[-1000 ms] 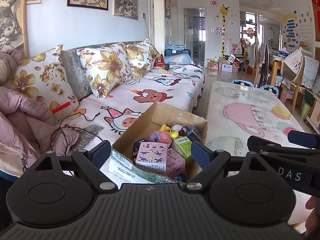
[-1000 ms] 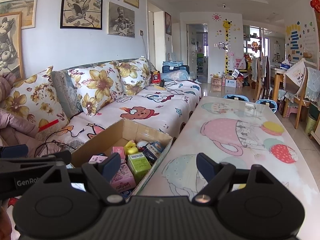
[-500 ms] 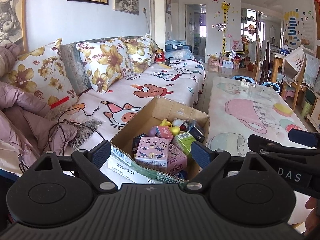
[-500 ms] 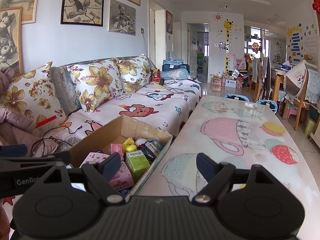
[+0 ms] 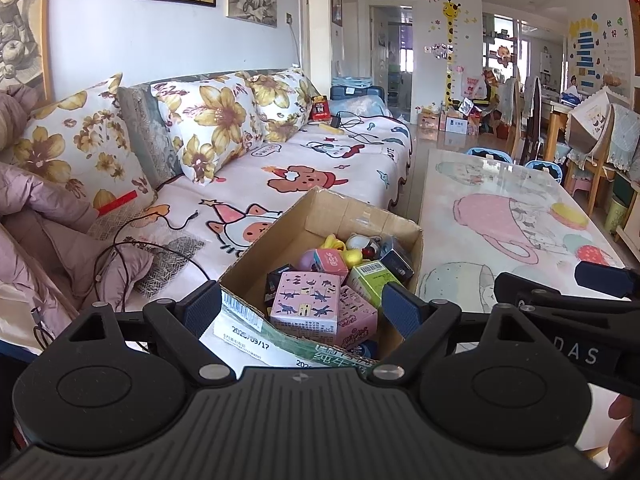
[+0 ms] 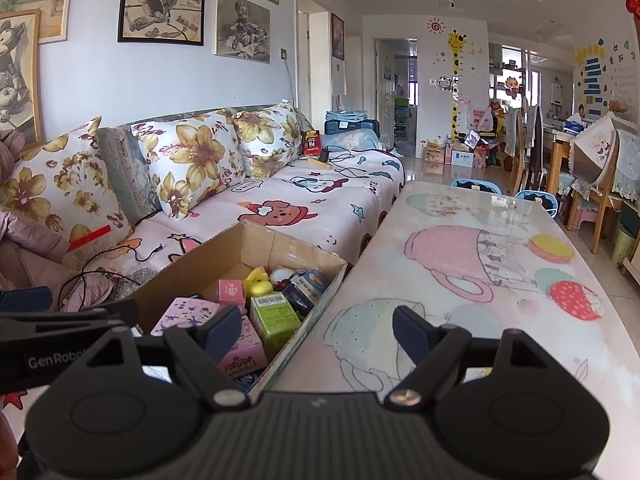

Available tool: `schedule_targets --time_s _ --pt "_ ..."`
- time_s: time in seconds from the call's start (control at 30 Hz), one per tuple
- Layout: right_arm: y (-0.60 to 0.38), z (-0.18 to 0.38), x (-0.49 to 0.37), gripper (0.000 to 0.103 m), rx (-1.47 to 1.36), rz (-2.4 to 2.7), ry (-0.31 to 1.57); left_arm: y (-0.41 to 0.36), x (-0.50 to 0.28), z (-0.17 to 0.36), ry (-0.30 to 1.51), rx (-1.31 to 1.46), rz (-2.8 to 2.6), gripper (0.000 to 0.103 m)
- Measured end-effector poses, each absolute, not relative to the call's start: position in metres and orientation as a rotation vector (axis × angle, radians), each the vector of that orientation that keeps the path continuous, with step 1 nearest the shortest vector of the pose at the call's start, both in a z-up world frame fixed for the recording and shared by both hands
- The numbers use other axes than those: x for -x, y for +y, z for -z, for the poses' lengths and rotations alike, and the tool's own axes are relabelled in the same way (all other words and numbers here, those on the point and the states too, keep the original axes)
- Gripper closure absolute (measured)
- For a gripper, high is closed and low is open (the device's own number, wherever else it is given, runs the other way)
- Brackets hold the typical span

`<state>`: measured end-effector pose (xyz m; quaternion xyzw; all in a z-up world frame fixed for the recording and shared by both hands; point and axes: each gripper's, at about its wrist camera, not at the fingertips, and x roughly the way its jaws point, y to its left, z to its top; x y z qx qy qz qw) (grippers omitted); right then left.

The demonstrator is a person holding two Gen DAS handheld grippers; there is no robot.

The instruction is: Organize rigid objects

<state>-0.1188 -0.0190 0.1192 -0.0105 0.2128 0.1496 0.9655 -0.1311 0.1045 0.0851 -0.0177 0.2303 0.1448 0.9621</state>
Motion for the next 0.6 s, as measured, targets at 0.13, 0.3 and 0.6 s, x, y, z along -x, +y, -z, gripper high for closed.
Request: schedule_targets --time_s 0.13,0.3,0.6 --pt "-0.019 -0.117 0.117 0.020 0.022 -0.299 0.429 0.104 0.129 -0.083 0.460 0.029 -0.295 0.000" --pt "-0.023 -0.111 0.112 0.020 0.016 -0.290 0.427 0.103 0.124 -0.080 0.445 0.042 -0.276 0.000" --pt "-0.072 -0.096 0.092 0.019 -0.057 -0.218 0.387 0.062 0.091 -0.072 0.449 0.004 -0.209 0.000"
